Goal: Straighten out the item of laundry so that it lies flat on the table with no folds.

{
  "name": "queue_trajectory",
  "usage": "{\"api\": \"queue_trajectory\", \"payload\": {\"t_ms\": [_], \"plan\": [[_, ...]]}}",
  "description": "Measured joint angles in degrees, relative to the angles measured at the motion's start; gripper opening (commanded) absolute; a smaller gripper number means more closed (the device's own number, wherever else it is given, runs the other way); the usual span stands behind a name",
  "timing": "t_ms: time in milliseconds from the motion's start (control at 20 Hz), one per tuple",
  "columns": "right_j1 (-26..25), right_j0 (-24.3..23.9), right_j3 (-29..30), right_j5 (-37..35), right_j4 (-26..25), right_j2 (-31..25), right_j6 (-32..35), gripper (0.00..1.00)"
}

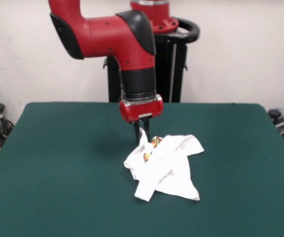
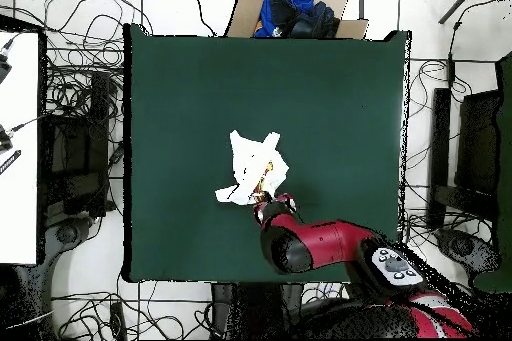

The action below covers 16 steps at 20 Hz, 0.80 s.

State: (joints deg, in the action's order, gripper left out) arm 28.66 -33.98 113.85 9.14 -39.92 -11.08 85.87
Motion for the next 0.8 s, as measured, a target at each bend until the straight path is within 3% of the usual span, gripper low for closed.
{"api": "queue_trajectory", "payload": {"t_ms": [500,800], "plan": [[1.5,0.2,0.8,-1.5,0.0,-0.7,0.0,0.00],[9.3,-5.3,6.4,-9.4,1.8,-7.2,0.0,0.00]]}}
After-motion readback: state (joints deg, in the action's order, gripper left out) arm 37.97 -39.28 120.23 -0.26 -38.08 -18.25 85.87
